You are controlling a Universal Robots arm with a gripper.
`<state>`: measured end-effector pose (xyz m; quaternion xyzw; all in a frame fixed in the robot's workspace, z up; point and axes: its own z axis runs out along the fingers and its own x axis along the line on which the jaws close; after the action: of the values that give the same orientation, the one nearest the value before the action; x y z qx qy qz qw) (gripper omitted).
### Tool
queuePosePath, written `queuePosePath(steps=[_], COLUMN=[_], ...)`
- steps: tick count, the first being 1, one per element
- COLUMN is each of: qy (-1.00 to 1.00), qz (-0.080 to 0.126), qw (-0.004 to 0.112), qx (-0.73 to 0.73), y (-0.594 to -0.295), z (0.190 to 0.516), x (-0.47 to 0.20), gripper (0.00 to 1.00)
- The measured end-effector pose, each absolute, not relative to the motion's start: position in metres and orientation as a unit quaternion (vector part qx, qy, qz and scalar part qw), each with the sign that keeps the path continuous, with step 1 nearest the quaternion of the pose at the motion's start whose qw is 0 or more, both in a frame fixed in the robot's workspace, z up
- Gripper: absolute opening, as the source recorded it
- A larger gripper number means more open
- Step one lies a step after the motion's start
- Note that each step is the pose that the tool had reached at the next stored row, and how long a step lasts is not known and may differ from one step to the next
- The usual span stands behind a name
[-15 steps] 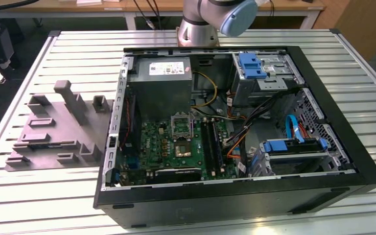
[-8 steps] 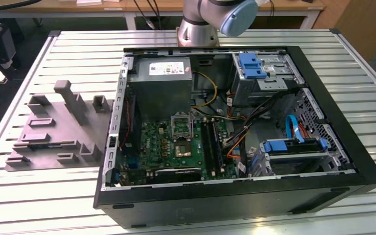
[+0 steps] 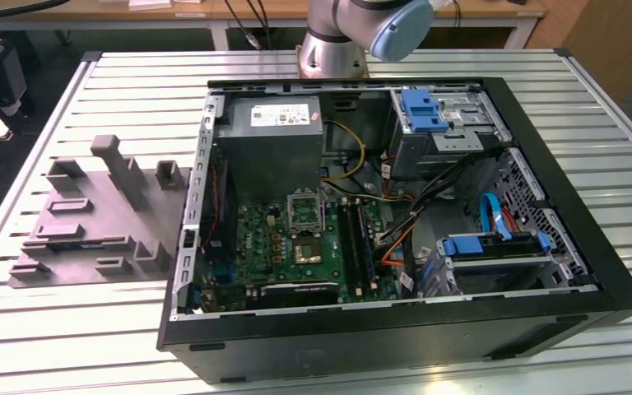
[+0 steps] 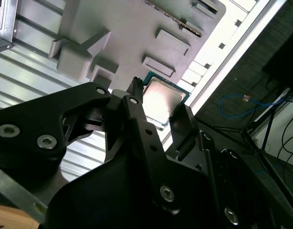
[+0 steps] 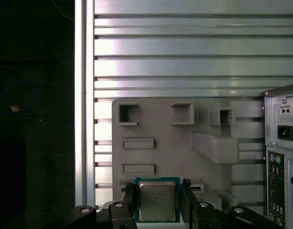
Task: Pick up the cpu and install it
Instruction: 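Pick up the cpu and move it towards the insertion slot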
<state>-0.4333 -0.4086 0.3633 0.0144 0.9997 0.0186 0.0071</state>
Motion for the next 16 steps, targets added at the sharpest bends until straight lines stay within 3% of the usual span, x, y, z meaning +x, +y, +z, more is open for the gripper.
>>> queuePosePath(steps=[16], qy=[1.0], qz=[0.019], qw=[0.007], qx=[0.014], y=[-0.409], z=[0.375], x=[-0.433], gripper=[0.47])
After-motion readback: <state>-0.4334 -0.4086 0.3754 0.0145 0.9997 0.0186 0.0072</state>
